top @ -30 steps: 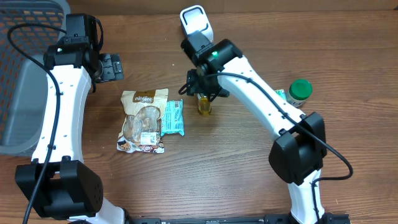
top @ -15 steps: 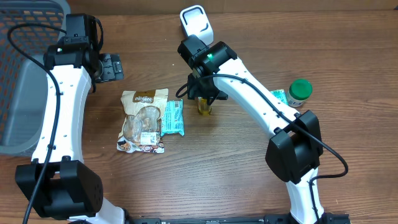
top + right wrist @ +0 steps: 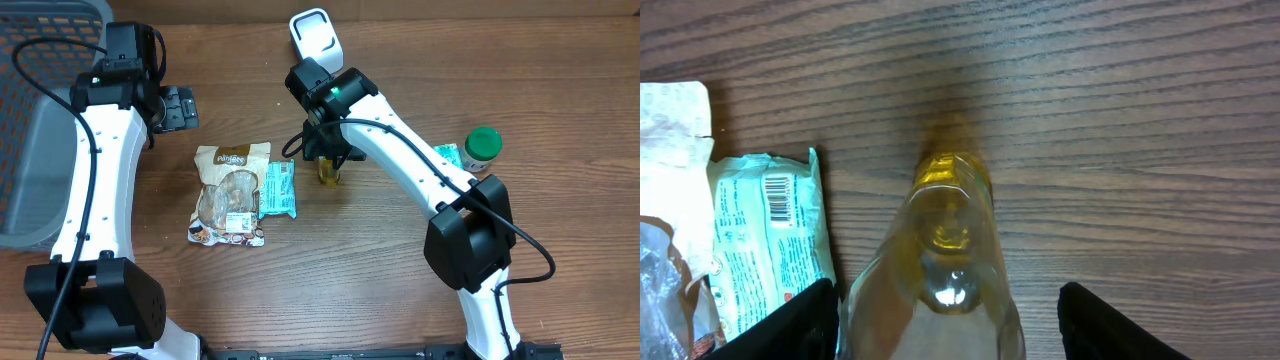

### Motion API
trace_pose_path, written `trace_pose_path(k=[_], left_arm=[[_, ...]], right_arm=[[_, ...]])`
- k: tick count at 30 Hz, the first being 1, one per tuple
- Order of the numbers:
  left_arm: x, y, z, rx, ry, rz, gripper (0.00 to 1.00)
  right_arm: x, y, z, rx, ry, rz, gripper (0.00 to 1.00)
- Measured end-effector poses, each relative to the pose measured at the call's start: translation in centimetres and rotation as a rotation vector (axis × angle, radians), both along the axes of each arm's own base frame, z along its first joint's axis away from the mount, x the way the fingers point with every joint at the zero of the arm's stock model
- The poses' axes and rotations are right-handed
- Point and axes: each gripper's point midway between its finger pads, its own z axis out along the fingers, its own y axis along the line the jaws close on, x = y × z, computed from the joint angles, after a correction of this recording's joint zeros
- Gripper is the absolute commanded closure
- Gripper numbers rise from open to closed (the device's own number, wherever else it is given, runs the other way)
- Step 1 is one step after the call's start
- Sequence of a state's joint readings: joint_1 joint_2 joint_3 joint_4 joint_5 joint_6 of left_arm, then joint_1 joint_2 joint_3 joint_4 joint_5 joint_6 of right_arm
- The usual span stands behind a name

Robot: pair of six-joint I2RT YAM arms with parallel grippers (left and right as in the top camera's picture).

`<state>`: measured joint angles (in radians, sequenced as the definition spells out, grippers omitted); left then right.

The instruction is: Scan the item barcode

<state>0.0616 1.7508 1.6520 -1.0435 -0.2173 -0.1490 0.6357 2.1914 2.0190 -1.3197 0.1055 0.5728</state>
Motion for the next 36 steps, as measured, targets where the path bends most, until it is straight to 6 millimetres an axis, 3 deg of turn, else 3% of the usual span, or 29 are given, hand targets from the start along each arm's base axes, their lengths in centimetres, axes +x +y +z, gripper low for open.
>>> trace_pose_path(k=[12, 24, 26, 36], left_arm=[[0.00, 0.00, 0.00, 0.000, 0.000, 0.000, 0.00], [0.00, 0.00, 0.00, 0.000, 0.000, 0.000, 0.01], [0.00, 0.00, 0.00, 0.000, 0.000, 0.000, 0.00], [0.00, 0.00, -0.02, 0.000, 0.000, 0.000, 0.00]], right_arm=[[0.15, -0.04, -0.98, -0.015, 0.010, 0.000, 0.51], [0.19, 0.00, -0.99, -0.015, 0.009, 0.000, 0.54], [0.17, -0.03, -1.01, -0.015, 0.010, -0.001, 0.64], [0.14, -0.23, -1.04, -0.012, 0.019, -0.007, 0.76]])
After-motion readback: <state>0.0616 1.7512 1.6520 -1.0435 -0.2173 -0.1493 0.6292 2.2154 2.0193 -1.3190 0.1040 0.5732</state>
